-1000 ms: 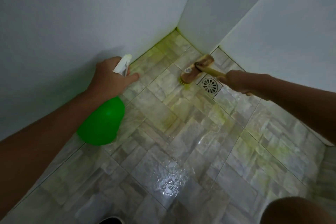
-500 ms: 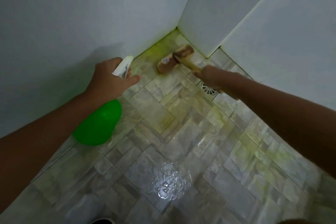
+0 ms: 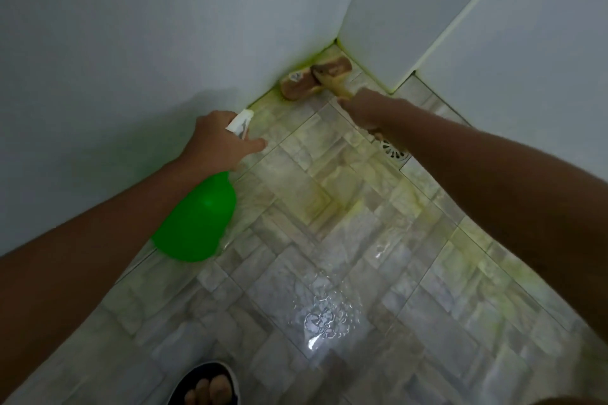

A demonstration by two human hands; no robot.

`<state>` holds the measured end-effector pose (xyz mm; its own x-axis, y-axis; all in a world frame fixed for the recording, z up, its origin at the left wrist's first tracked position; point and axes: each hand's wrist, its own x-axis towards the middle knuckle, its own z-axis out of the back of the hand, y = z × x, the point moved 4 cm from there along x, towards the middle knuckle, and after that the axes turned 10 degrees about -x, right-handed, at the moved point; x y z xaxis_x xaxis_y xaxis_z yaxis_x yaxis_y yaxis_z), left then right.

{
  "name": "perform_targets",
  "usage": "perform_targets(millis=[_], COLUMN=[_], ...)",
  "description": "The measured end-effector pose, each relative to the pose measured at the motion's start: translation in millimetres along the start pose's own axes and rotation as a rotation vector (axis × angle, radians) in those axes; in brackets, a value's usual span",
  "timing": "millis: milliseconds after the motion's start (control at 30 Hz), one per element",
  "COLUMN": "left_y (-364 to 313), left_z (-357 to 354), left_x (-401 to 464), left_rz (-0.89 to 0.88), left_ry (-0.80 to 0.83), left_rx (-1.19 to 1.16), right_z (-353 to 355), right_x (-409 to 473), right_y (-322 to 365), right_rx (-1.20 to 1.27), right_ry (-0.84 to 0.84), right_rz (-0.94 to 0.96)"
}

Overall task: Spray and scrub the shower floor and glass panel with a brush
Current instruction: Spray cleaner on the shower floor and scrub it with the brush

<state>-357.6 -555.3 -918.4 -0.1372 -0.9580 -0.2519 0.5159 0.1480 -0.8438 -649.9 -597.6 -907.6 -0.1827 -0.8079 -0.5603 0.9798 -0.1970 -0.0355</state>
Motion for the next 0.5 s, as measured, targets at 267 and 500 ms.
perform_targets(millis=[267,500], left_y=[16.2,6.6], left_z=[28.9,39.8], left_x=[-25.2,-22.5], left_rz=[0.050,-0.065], left_ry=[-0.149,-0.134], left_rx=[-0.031,0.028], right_z=[-75.6,-104.4], right_x=[-104.1,-131.4], right_y=[-21.7,29.9], right_rx=[0.079,0.103], right_ry=[0.134,0.083], right_rz=[-0.024,0.153])
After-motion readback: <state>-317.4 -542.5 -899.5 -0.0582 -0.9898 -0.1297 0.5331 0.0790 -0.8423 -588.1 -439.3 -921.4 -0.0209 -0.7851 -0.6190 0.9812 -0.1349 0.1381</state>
